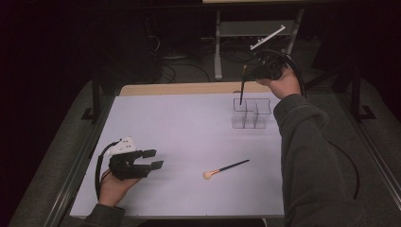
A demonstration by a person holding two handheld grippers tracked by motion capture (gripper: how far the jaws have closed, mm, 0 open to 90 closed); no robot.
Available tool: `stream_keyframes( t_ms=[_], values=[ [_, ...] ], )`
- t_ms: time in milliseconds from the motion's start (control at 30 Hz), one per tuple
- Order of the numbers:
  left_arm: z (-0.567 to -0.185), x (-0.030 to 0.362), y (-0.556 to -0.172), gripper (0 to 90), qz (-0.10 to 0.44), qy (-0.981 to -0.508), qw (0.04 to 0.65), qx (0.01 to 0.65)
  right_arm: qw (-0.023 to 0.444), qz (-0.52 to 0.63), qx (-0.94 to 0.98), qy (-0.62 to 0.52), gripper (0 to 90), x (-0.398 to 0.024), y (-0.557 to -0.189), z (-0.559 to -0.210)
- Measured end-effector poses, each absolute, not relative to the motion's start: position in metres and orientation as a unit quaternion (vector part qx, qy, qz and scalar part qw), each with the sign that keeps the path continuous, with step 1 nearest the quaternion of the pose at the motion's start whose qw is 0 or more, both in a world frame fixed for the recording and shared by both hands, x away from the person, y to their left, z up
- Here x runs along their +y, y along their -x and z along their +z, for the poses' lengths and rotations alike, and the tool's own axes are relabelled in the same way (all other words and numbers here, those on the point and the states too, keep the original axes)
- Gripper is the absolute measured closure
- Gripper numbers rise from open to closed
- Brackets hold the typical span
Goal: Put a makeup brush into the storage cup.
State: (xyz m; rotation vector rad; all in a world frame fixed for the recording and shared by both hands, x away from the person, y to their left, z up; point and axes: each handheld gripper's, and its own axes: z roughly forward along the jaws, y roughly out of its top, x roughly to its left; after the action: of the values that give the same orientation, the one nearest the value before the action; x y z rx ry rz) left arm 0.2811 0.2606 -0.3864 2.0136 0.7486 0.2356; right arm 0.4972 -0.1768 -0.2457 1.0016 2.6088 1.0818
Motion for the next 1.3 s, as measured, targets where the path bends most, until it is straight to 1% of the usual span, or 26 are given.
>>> stream_keyframes(
  t_ms=[767,1300],
  values=[
    [-0.386,0.261,-0.281,44.1,0.099,-0.828,0.462,0.303,0.068,0.364,0.861,-0.349,82.8,-0.180,-0.498,-0.265],
    [-0.386,0.261,-0.281,43.8,0.097,-0.822,0.469,0.307,0.068,0.364,0.859,-0.355,82.8,-0.180,-0.499,-0.274]
  ],
)
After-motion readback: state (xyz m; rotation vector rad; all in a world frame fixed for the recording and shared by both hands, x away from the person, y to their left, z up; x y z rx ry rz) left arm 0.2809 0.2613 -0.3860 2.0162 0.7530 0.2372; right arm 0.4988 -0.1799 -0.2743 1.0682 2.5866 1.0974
